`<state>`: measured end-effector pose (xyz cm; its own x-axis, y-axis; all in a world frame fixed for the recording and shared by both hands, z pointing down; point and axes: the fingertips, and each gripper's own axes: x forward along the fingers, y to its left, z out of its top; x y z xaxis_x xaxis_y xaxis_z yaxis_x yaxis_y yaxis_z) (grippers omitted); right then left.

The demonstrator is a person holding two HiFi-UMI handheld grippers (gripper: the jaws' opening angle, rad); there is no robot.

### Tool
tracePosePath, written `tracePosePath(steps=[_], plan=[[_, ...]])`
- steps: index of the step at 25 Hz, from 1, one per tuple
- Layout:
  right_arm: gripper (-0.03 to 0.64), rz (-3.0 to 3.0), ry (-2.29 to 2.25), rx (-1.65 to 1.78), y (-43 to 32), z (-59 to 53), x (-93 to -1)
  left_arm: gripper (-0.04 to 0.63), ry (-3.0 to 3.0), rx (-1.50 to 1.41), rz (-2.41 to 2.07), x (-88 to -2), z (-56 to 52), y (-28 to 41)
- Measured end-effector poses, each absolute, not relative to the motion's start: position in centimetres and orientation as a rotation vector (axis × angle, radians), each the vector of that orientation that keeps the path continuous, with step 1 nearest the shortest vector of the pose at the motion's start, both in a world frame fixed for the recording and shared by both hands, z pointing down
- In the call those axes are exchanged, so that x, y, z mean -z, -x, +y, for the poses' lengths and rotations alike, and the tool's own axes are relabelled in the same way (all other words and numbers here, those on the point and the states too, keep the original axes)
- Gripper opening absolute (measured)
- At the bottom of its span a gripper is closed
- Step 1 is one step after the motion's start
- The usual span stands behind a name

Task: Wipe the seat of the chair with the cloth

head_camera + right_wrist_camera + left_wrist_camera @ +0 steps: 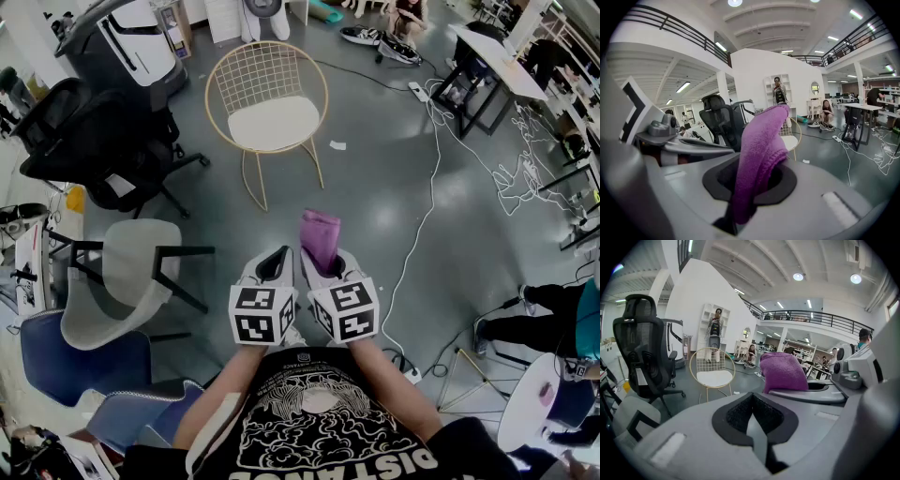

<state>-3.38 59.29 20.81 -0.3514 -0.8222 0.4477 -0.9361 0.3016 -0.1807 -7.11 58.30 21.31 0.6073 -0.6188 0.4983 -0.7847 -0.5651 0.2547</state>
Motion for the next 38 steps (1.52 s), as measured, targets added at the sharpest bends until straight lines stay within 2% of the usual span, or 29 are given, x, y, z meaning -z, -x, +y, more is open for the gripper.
tracePosePath(steps=[26,38], plan=[[0.061,-2.290,-1.588,-0.647,4.1,54.9,-21.9,0.000,-2.377,-0.505,-1.072,-22.5,53.5,7.1],[0.061,-2.294,-1.553,-0.724,0.2,47.1,-23.3,0.000,-2.335,-0.551,-1.081,-23.9,45.7,3.4]])
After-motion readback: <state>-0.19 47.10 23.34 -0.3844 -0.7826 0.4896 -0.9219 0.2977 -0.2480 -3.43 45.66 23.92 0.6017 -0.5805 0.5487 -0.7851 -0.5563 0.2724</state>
